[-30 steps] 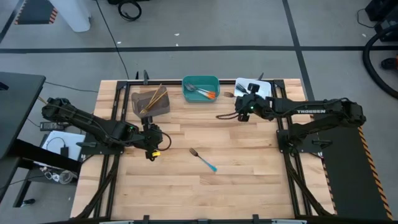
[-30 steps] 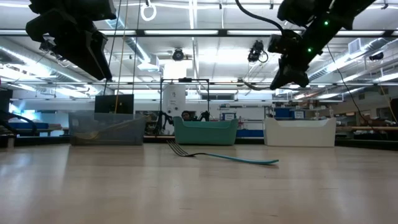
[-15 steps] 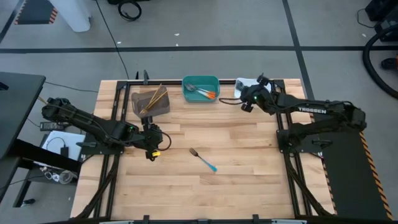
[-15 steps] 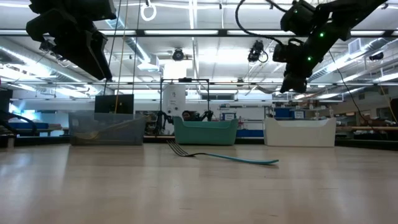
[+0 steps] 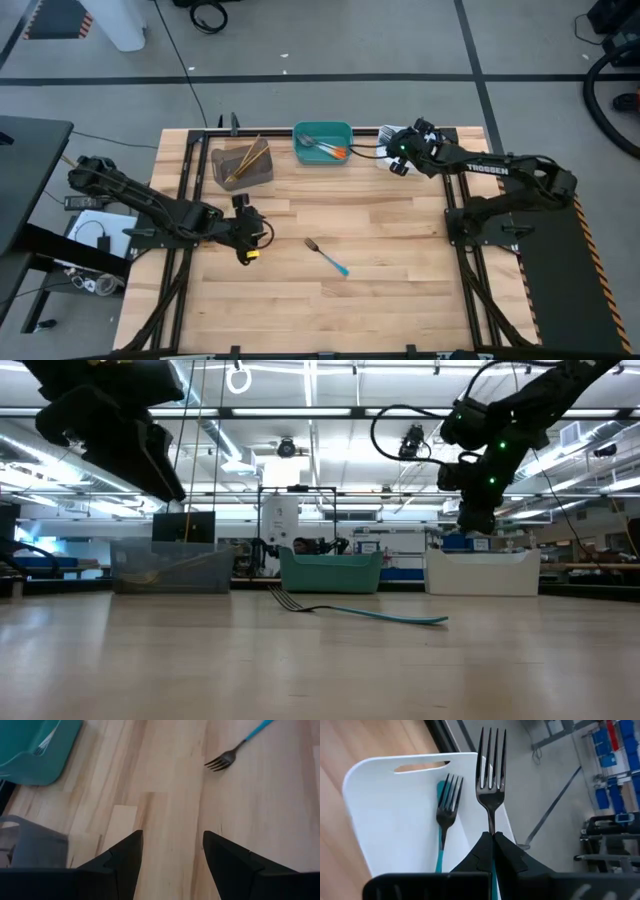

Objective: Sort silverware by color (type)
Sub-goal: Put the blue fork into the white bin

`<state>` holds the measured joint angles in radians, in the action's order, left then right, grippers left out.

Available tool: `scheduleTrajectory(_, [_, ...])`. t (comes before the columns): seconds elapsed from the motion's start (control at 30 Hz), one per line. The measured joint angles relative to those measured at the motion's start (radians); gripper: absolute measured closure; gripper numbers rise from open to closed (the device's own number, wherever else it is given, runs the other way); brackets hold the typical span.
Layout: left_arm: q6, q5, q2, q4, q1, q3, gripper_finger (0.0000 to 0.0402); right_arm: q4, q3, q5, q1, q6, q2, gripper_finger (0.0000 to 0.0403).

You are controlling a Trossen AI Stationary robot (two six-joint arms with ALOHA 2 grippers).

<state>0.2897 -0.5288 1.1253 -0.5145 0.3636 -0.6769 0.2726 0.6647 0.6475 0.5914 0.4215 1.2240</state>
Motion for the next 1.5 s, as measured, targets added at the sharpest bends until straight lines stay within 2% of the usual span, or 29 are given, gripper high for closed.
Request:
scheduleTrajectory(0.3, [0.052, -0.011, 0.0, 0.003, 0.048, 0.003, 0.0185, -0.055, -0.007, -0.068, 0.071, 0.043, 0.037, 0.0394])
scheduleTrajectory(0.67, [0.088, -0.021, 0.0, 0.003, 0.084, 0.003, 0.0185, -0.239, -0.149, -0.099, 0.12, 0.054, 0.037, 0.0394])
scheduleTrajectory(1.07, [0.084, -0.021, 0.0, 0.016, 0.084, 0.003, 0.0185, -0.278, -0.155, -0.162, 0.169, 0.077, 0.037, 0.0394])
scheduleTrajectory(1.5, [0.066, -0.02, 0.0, 0.019, 0.084, 0.003, 0.0185, -0.278, -0.155, -0.312, 0.269, 0.102, 0.037, 0.0394])
